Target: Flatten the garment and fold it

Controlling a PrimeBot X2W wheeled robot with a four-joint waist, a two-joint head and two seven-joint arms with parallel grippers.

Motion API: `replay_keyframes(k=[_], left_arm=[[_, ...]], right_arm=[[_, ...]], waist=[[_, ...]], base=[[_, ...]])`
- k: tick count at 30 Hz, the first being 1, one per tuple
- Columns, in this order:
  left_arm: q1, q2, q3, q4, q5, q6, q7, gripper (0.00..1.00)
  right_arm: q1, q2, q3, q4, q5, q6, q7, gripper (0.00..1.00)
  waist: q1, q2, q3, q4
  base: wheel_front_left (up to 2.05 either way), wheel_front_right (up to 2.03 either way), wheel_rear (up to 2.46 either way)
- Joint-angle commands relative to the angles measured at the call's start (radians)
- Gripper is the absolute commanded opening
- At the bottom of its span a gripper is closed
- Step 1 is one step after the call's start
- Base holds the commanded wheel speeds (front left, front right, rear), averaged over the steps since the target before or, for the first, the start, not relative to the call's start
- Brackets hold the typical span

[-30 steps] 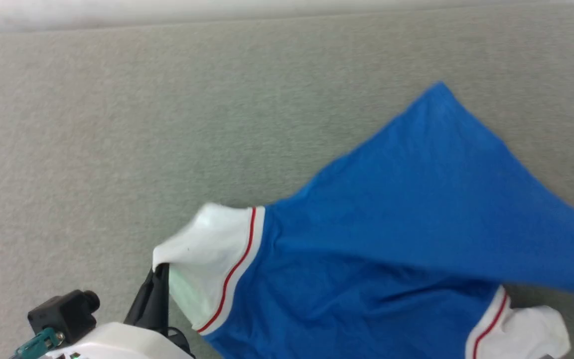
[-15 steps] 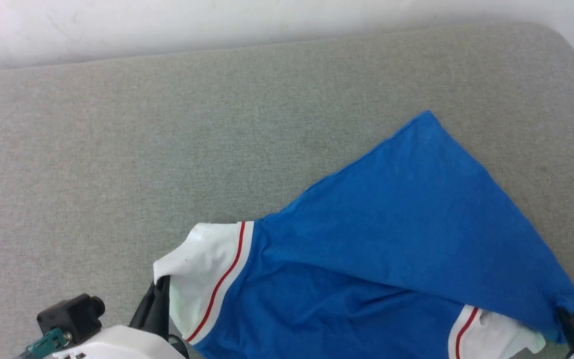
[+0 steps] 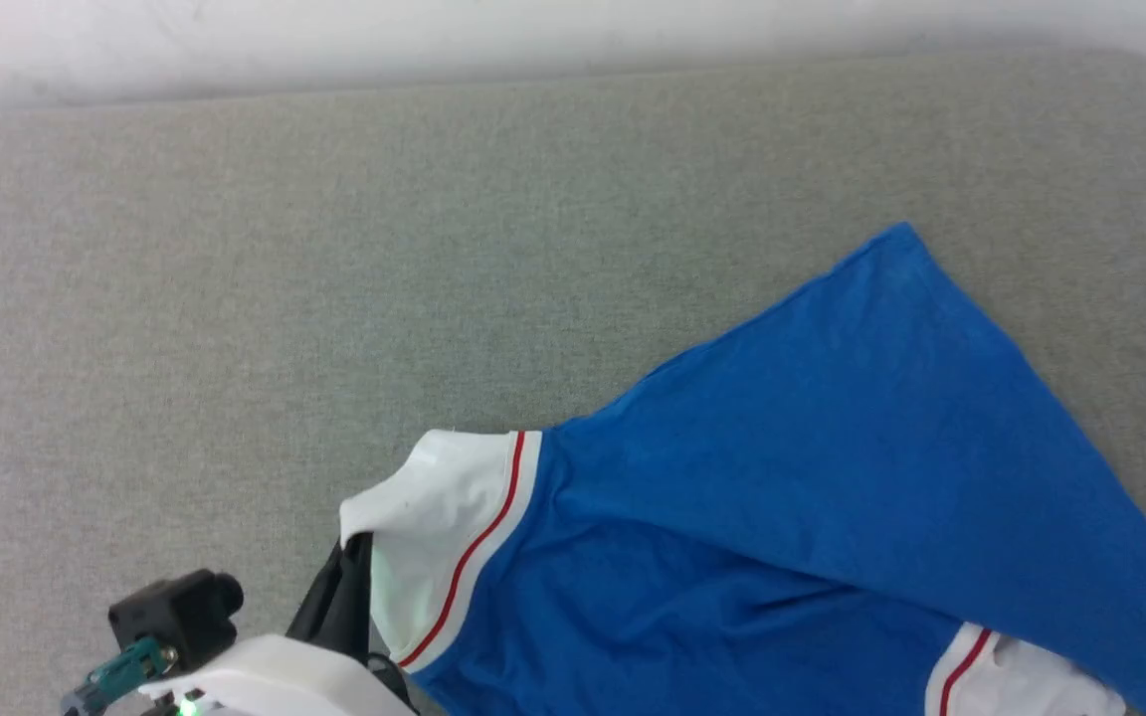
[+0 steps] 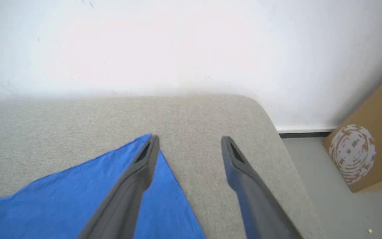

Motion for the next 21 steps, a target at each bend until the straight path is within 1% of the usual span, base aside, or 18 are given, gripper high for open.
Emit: replay_keyframes(k=[1,2,5,6,10,15,21], left_arm=[[-0.025,-0.005,-0.006,-0.002,0.009,-0.004,-0.007,0.0],[-0.033,-0.007,-0.011,-0.002,0.012,-0.006,-0.009,0.0],[-0.066,-0.014,-0.029,0.002,0.02,-0.014,-0.012,0.0],[-0.079,-0.018,-0.036,0.006,0.023,-0.017,-0.013,0.0],[-0.118,-0.035,-0.059,0.017,0.032,-0.024,-0.022,0.0],[-0.143,-0.054,-0.077,0.032,0.035,-0.028,-0.035,0.0],[-0.154,-0.066,-0.089,0.048,0.033,-0.038,-0.054,0.0]], right_arm=[[-0.066,-0.007,0.035,0.022,0.008,-0.001,0.022,1.0],[-0.111,-0.008,0.055,0.051,0.016,-0.001,0.037,1.0],[-0.23,-0.058,0.135,0.164,-0.01,-0.001,0.053,1.0],[-0.264,-0.064,0.156,0.211,-0.012,-0.001,0.056,1.0],[-0.369,-0.098,0.253,0.371,-0.031,-0.001,0.056,1.0],[-0.429,-0.144,0.344,0.496,-0.024,-0.001,0.053,1.0],[-0.455,-0.195,0.374,0.585,-0.025,-0.001,0.03,1.0]], waist=[[0.0,0.0,0.038,0.025],[0.0,0.0,0.05,0.031],[0.0,0.0,0.097,0.059],[0.0,0.0,0.112,0.07],[0.0,0.0,0.162,0.112],[0.0,0.0,0.208,0.159],[0.0,0.0,0.24,0.194]], base=[[0.0,0.0,0.0],[0.0,0.0,0.0],[0.0,0.0,0.0],[0.0,0.0,0.0],[0.0,0.0,0.0],[0.0,0.0,0.0],[0.0,0.0,0.0]])
